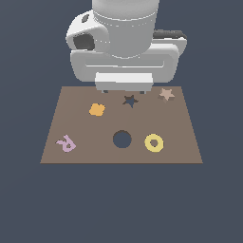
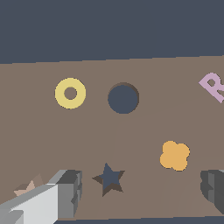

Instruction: Insert a designated object into the corresponding slot on a board.

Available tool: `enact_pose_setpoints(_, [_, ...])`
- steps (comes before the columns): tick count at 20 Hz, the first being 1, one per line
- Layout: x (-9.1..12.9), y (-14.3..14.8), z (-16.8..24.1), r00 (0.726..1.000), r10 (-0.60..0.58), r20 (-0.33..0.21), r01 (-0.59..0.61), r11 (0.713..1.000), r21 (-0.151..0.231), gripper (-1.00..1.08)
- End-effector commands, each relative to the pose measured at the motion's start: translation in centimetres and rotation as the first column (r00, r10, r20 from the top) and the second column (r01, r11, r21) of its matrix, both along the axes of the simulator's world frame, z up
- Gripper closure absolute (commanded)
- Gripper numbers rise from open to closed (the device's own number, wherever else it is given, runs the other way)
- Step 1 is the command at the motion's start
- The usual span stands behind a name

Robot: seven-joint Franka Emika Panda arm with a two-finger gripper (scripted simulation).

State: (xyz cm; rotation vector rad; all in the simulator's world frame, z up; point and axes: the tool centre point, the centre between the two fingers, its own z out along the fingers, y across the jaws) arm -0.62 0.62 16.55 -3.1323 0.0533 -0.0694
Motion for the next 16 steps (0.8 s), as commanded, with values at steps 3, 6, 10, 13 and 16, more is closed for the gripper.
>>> enact_pose_setpoints(3, [-2.0, 4.3, -2.9, 0.998, 0.054, -0.012, -0.054, 0.999, -0.002, -0.92])
enact_pose_setpoints(6, [-3.8, 7.7, -5.3, 0.995, 0.098, -0.021, -0.098, 0.995, -0.003, -0.92])
enact_pose_setpoints(10, [-6.1, 11.6, -8.1, 0.989, 0.148, -0.031, -0.148, 0.989, -0.004, -0.92])
enact_pose_setpoints(13, [-7.5, 13.8, -9.8, 0.984, 0.176, -0.038, -0.176, 0.984, -0.005, -0.92])
enact_pose_setpoints(16, [-8.4, 15.2, -10.9, 0.980, 0.195, -0.042, -0.195, 0.981, -0.006, -0.92])
